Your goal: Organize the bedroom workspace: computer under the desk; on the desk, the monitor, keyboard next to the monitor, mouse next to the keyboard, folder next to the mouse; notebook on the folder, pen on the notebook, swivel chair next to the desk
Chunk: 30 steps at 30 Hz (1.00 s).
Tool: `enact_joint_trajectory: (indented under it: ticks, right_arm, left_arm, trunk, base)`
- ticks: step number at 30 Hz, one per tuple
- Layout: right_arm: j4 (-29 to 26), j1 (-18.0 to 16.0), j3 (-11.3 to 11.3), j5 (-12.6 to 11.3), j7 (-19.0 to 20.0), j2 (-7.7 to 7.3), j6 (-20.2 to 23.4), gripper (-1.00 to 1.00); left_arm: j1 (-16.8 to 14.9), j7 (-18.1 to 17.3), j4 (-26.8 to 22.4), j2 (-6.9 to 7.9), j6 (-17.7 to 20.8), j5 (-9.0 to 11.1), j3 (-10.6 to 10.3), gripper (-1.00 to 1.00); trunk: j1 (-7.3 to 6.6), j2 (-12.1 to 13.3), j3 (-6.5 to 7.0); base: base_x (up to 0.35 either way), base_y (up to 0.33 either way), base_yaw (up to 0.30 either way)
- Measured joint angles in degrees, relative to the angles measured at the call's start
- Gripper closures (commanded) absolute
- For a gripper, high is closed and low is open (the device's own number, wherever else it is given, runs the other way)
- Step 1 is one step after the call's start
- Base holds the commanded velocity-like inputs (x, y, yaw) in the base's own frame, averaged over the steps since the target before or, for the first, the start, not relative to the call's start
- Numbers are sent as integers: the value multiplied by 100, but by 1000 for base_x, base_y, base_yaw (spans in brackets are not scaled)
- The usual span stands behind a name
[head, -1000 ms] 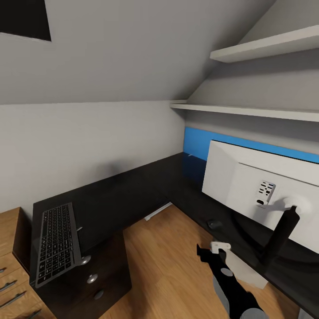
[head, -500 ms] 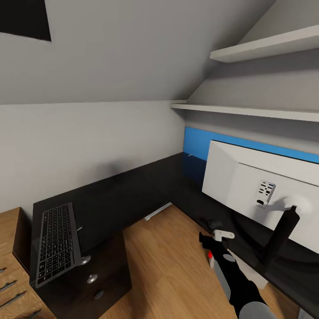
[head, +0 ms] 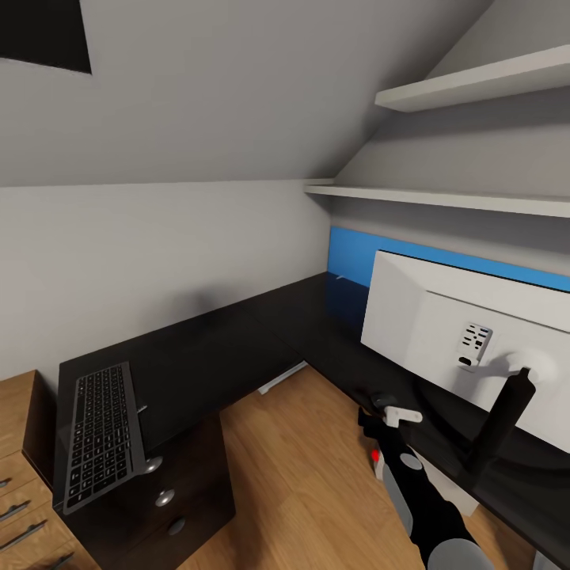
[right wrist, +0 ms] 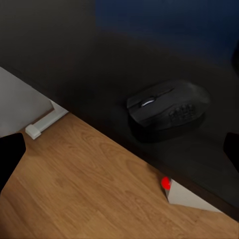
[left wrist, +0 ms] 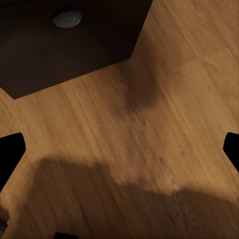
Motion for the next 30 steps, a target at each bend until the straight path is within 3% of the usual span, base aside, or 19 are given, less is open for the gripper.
enact_joint_trajectory:
  ticks: [22,30]
  right_arm:
    - [31,0,5,0,8,0,-207,-100]
    - [44,0,5,5,14,11,-208,-100]
  left_arm:
    - [0,8,-1,0,-96,-1,0,-100]
    - [0,8,-2,0,-96,-1,0,-100]
  trunk:
    - [0,0,0]
    - [0,0,0]
  base:
    - [0,-3,0]
    - [0,-198,0]
